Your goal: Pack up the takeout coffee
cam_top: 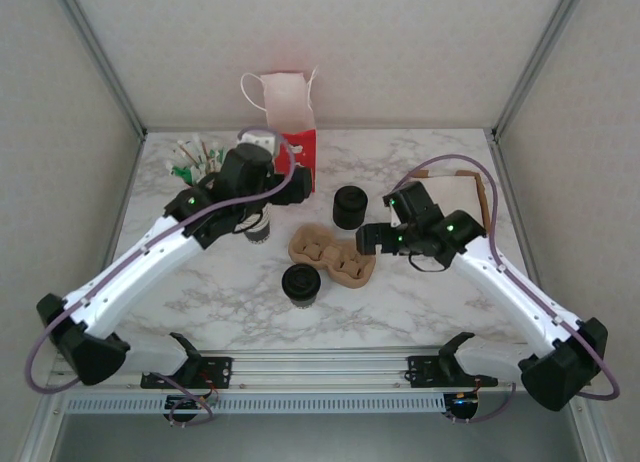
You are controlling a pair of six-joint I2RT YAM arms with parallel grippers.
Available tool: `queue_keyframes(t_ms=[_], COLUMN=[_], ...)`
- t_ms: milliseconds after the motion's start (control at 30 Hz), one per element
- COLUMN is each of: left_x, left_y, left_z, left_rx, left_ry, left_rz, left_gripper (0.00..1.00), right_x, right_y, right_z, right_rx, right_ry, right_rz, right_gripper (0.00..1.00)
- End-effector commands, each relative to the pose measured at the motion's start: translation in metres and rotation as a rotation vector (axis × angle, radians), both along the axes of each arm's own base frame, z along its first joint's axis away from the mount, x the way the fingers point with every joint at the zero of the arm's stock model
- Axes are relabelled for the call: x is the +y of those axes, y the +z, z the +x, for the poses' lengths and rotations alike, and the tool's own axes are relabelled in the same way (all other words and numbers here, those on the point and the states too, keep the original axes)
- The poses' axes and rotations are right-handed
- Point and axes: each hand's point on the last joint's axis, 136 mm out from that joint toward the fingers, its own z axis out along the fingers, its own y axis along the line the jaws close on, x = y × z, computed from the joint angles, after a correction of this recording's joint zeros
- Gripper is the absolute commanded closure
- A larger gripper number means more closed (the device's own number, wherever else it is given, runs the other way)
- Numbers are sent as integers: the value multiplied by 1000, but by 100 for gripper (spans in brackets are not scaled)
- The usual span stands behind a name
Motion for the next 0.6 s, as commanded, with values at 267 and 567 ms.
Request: queue_keyframes(t_ms=[267, 567], left_x=[-15, -16], left_y=[51, 45], left_z=[86, 129], left_rx=[-146, -142], left_ry=[67, 106], left_rz=[93, 158], left_gripper=[1, 1], right_x=[-23, -40], right_y=[-46, -107], right_z=[87, 129], right_rx=[108, 220], right_ry=[-163, -259], right_rz=[31, -67], right_gripper=[23, 40])
